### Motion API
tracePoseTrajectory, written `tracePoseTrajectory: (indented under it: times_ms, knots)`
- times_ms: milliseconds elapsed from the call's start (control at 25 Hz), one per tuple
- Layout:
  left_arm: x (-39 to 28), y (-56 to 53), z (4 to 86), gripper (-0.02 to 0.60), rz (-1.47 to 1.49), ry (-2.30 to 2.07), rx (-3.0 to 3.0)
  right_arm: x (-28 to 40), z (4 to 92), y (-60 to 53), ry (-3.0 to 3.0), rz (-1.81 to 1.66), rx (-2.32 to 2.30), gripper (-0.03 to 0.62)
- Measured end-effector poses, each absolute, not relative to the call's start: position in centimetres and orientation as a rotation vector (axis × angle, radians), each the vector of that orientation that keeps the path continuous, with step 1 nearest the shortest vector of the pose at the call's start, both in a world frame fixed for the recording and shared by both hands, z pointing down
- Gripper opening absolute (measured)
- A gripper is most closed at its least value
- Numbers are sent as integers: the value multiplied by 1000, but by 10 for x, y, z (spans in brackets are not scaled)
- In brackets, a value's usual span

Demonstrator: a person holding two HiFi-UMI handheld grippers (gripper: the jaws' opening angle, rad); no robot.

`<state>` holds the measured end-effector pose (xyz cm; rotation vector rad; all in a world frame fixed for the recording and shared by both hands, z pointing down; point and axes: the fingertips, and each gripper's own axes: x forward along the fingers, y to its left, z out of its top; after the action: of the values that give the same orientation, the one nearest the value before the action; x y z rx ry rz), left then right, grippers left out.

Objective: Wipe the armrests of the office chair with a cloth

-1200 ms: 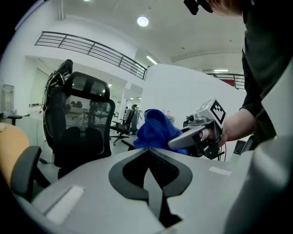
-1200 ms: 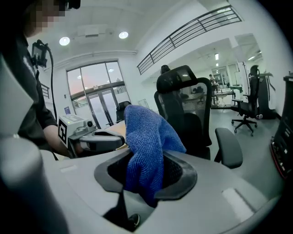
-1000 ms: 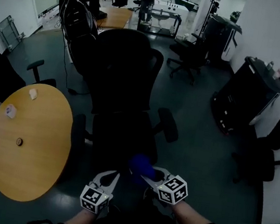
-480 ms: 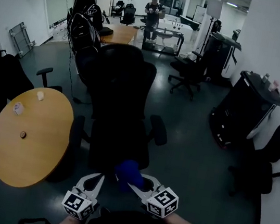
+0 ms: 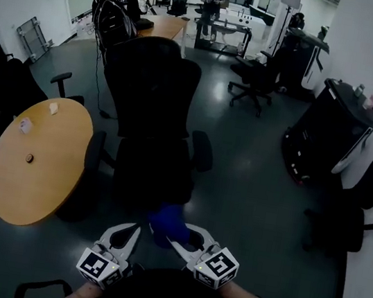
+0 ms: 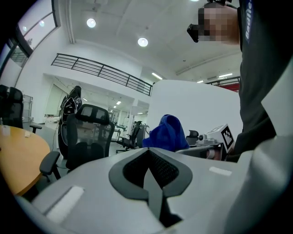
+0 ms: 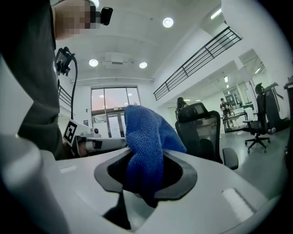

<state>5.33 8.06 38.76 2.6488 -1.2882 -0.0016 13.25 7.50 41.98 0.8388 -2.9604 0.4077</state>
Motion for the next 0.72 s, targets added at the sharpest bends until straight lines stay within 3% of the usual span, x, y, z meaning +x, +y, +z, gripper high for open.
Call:
tracePoseTrajectory:
  times_ms: [720]
  knots:
    - [50, 92, 376, 18, 1, -1271, 2700, 117, 410, 79, -2969, 357, 830, 143]
